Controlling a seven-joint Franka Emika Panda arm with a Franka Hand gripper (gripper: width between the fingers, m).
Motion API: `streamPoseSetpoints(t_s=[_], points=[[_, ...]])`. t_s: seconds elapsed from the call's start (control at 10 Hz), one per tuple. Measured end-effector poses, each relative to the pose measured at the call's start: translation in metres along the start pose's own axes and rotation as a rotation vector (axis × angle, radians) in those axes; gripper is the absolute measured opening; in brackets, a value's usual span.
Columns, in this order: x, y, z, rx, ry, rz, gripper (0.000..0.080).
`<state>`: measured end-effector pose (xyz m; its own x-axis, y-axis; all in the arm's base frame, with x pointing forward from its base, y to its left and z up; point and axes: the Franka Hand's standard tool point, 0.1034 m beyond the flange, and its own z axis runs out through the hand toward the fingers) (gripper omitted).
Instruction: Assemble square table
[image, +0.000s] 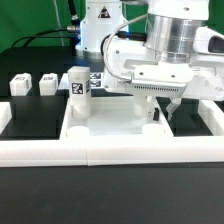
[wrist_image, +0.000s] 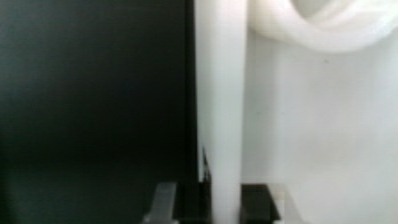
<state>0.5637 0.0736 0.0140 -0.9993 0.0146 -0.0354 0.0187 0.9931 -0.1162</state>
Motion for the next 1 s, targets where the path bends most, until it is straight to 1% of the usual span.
streamPoseSetpoints(t_s=[0.1, 0.2, 0.4, 0.5, 0.6, 0.8, 1.0], points=[[-0.004, 0.015, -0.002, -0.002, 0.008, 0.012, 0.0061], [-0.006, 0.026, -0.002, -0.004, 0.019, 0.015, 0.0061], [-0.007, 0.046, -0.004, -0.002, 0.044, 0.013, 0.0061], [-0.007, 0.051, -0.005, 0.000, 0.054, 0.019, 0.0061], [-0.007, 0.053, -0.005, 0.007, 0.064, 0.023, 0.0061], [-0.007, 0.053, -0.005, 0.007, 0.065, 0.025, 0.0061], [-0.007, 0.044, -0.003, 0.017, 0.069, 0.040, 0.0067]])
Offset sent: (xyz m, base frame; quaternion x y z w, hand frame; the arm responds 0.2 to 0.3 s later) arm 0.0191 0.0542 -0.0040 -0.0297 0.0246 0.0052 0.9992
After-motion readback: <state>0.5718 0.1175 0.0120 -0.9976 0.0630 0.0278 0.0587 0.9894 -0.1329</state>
